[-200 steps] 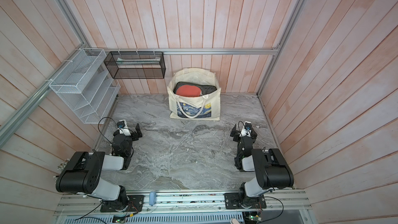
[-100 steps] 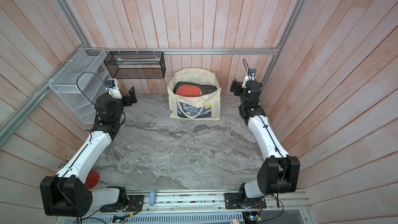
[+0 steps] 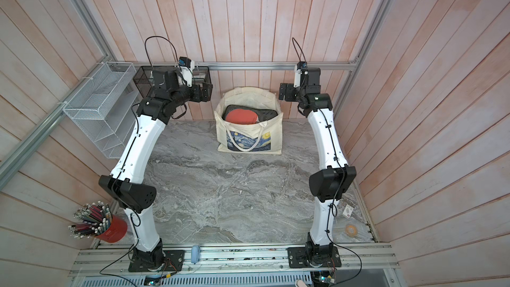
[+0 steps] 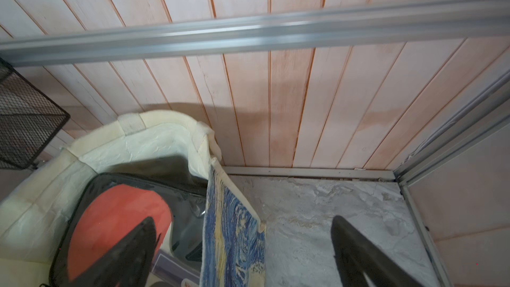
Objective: Remove the ping pong set from the canvas bag
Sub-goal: Pick up the canvas bag from the center of the board.
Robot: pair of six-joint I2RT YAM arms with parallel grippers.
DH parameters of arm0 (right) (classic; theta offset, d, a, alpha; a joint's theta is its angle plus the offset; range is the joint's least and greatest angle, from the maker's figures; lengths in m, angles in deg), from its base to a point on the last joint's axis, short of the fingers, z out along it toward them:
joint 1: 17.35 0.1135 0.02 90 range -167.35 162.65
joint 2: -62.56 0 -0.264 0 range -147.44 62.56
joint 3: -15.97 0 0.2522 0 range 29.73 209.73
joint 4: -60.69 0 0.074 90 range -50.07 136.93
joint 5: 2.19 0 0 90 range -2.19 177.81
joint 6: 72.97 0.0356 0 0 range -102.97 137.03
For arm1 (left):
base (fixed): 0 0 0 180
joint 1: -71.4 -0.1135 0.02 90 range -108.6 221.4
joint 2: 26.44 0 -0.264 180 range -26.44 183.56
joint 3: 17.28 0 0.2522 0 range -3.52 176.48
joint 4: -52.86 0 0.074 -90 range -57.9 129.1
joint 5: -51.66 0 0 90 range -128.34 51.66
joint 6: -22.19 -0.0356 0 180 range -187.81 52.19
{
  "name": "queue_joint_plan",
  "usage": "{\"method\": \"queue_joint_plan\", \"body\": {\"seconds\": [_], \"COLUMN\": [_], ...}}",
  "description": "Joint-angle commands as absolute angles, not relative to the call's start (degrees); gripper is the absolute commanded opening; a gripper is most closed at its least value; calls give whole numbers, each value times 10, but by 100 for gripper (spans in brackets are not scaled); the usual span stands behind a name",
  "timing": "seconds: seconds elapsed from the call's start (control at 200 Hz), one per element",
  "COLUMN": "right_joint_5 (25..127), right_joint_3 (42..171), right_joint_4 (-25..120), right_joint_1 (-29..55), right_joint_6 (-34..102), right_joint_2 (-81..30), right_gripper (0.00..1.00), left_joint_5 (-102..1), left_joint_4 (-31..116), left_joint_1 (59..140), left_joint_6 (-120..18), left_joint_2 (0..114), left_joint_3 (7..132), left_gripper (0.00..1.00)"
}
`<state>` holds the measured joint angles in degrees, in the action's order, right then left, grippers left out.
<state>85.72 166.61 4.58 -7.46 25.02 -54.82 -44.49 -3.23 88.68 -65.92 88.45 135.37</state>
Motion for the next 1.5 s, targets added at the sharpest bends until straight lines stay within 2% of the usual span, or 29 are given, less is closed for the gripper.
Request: {"method": "queue_joint_plan", "body": {"seconds": [0.0, 0.33, 0.43, 0.54, 0.67, 0.785, 0.83, 0.86, 0.88, 1.065, 1.095, 1.495], "right_joint_5": [875, 943, 966, 987, 1005, 1016, 1017, 1017, 1017, 1017, 1017, 1000], "right_joint_3": [1677, 1627, 1615, 1611, 1604, 1604, 1604, 1604, 1604, 1604, 1604, 1617], "right_joint_4": [-13, 10, 18, 20, 26, 29, 31, 32, 33, 39, 39, 82], "right_joint_1": [-62, -27, -20, -15, -10, -8, -8, -8, -8, -7, -7, 1], "right_joint_6": [267, 273, 276, 278, 278, 279, 279, 279, 279, 275, 274, 239], "right_joint_2": [-568, -595, -597, -600, -603, -605, -605, -604, -604, -596, -594, -533], "right_gripper": [99, 97, 93, 84, 65, 47, 38, 37, 31, 4, 0, 0], "left_joint_5": [-480, -423, -420, -426, -425, -428, -431, -434, -435, -446, -446, -450], "left_joint_4": [-137, -119, -108, -95, -86, -85, -85, -84, -83, -74, -73, -63], "left_joint_1": [897, 913, 912, 913, 912, 911, 910, 910, 909, 900, 900, 902], "left_joint_6": [-638, -614, -610, -602, -597, -596, -595, -593, -593, -585, -585, -607], "left_joint_2": [924, 980, 992, 1001, 1012, 1027, 1034, 1038, 1040, 1049, 1048, 992], "left_joint_3": [1386, 1360, 1354, 1352, 1356, 1374, 1380, 1384, 1385, 1387, 1387, 1436], "left_gripper": [100, 100, 100, 93, 77, 57, 48, 42, 38, 0, 0, 0]}}
